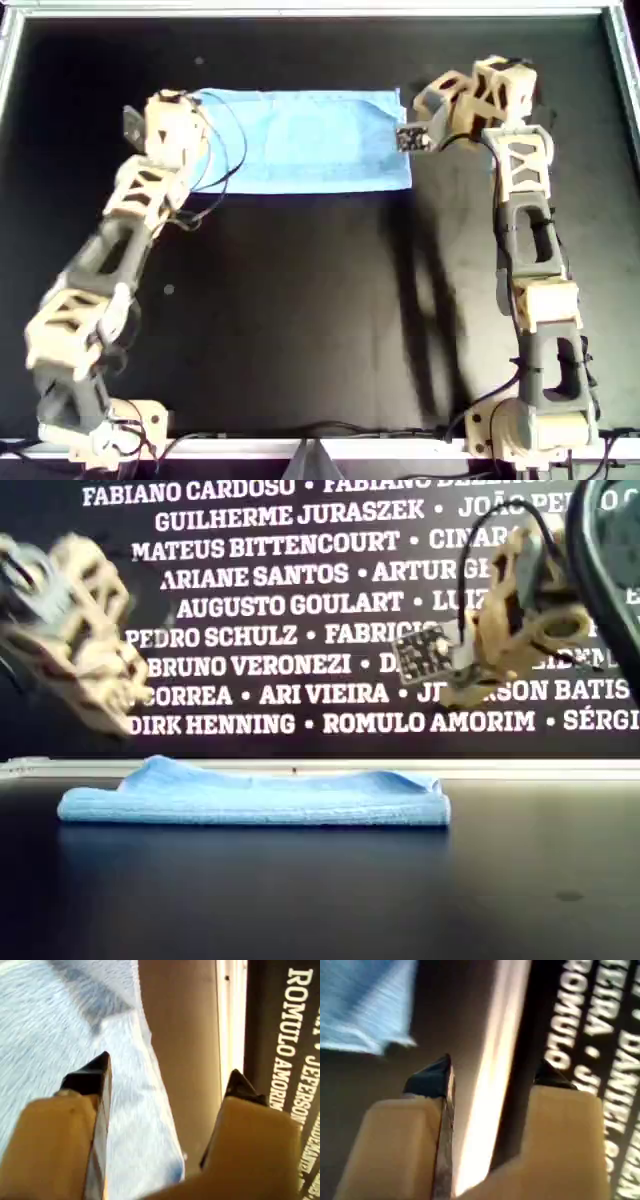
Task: Fold a cloth
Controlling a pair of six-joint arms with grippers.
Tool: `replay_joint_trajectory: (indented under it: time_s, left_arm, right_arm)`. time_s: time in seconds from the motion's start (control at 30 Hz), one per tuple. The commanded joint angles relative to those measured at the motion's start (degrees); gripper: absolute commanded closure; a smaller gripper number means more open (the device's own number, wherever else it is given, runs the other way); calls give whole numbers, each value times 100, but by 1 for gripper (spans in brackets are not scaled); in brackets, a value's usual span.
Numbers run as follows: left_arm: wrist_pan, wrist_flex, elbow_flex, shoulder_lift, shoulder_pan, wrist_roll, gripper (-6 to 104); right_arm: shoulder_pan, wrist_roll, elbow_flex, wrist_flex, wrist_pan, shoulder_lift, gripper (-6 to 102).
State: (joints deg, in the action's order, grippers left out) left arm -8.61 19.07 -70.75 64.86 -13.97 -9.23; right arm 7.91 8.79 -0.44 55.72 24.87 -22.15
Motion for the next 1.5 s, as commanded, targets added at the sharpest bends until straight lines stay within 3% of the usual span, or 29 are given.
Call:
replay_joint_trajectory:
  time_s: [0.0,0.3,0.67,0.93,1.1,1.3,1.47]
  left_arm:
    - [-35,0,-949,1916,114,-26,17]
    - [-26,0,-3753,5590,105,-26,17]
    - [-26,0,-5774,8921,105,-26,18]
    - [-26,0,-7242,11145,105,-26,18]
    - [-26,0,-7585,11224,105,-26,18]
    - [53,0,-7813,11224,35,35,18]
    - [70,0,-8552,11224,26,62,18]
  right_arm:
    - [-105,70,-439,1345,88,-1424,30]
    - [-360,272,-422,3709,-9,-3270,30]
    - [-1573,167,1468,3674,9,-6979,30]
    - [-1617,167,4307,3639,-18,-10793,31]
    - [-1617,264,6548,3630,-26,-12366,31]
    - [-1626,272,9668,2979,-79,-12674,30]
    - [-1617,255,11646,1450,-220,-12419,30]
